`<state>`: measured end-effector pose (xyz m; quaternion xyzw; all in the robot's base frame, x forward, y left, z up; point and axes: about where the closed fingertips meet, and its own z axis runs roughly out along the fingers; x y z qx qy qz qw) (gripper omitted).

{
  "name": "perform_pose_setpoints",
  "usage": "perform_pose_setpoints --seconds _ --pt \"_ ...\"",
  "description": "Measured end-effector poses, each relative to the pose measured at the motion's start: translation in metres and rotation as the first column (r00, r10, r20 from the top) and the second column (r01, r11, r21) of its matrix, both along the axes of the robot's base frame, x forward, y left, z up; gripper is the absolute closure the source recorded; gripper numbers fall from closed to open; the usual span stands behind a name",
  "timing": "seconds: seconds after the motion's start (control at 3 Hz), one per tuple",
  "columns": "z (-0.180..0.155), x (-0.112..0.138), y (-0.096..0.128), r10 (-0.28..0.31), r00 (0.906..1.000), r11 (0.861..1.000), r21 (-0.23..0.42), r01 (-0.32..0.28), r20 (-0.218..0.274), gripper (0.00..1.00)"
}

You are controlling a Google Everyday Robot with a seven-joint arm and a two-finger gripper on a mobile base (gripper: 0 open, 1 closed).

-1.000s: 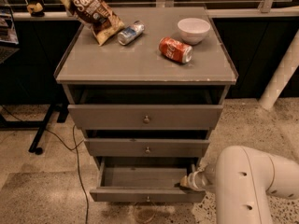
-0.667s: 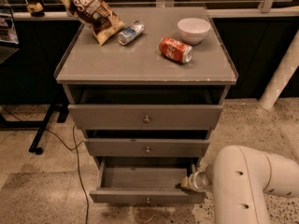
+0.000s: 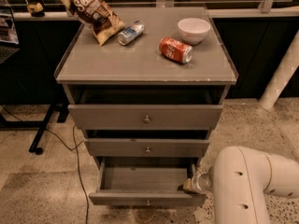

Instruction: Open bottom drawer

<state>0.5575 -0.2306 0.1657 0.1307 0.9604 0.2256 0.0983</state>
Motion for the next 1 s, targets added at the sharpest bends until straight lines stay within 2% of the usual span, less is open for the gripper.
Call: perform_pose_setpoints --seconds 0.33,0.67,1.0 --pt "-0.0004 -0.0095 -0.0091 -0.02 0.9997 1.0 0.018 0.02 -0.016 1.0" --pt "-0.0005 -0.0096 -0.009 -0.02 0.9997 1.0 0.018 0.02 -0.016 1.0" --pt "-0.0072 -0.0192 -0.0058 -0.007 0.9991 1.0 0.024 0.008 -0.042 1.0"
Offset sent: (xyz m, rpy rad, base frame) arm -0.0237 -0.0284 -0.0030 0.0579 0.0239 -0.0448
